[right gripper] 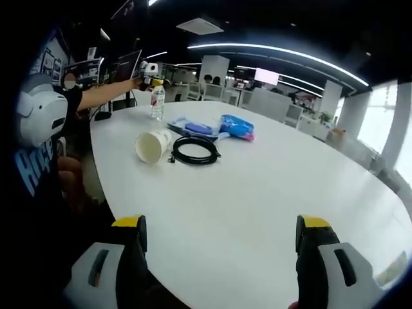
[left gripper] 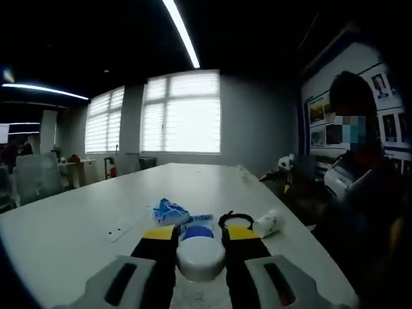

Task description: Arrange the tabletop items into an orderly group along one side of the table until the central work area is clear of visible clutter.

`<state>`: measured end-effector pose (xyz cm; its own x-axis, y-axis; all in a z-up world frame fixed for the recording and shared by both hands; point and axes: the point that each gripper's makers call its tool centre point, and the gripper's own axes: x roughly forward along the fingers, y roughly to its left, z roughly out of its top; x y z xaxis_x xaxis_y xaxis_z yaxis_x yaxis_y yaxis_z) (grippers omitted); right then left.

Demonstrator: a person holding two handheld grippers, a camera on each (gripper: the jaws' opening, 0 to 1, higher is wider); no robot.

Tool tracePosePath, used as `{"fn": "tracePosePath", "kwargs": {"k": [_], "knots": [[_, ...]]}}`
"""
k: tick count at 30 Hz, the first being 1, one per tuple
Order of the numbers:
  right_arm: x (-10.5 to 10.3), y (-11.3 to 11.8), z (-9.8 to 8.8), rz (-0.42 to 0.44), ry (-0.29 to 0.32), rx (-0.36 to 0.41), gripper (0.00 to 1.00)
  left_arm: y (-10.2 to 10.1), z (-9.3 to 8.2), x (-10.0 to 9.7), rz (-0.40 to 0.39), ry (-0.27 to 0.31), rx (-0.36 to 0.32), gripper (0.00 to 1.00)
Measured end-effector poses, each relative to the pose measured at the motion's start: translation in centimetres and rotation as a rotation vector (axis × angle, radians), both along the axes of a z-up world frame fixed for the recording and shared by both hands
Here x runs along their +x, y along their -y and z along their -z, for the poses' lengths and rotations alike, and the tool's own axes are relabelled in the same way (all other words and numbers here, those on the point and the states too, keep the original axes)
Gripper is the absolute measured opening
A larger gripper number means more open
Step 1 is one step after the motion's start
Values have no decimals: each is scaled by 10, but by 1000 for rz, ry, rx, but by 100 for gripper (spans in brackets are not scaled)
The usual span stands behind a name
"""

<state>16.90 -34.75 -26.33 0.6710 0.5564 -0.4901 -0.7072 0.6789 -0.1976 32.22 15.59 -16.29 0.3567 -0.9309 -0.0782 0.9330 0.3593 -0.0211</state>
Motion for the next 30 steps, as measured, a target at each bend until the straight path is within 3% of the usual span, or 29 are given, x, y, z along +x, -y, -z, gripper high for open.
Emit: {"fn": "tracePosePath", "kwargs": {"k": [3,7,8,10,12,21,24,30], "knots": [[1,-1,1,-6,1,5,93,-5,-9,1,-30,-3,-36,36],[1,-2,2,-18,3,16,93,-13,-13,-1,-54,-1,-19,50],[2,-2,2,-19,4,16,93,-17,-13,0,-63,-6,-12,56],[3,-2,1,-23,8,21,93,-21,-18,2,-125,8,-14,81],[3,-3,0,-28,14,26,93,-21,-23,0,-152,-2,-35,99],[1,-4,4,-44,17,49,93,-16,-37,-28,-165,37,-27,100],[2,-4,5,-52,17,56,93,-12,-39,-36,-218,76,5,100],[6,-10,6,-79,22,73,93,-4,-38,-56,-240,89,40,100]]}}
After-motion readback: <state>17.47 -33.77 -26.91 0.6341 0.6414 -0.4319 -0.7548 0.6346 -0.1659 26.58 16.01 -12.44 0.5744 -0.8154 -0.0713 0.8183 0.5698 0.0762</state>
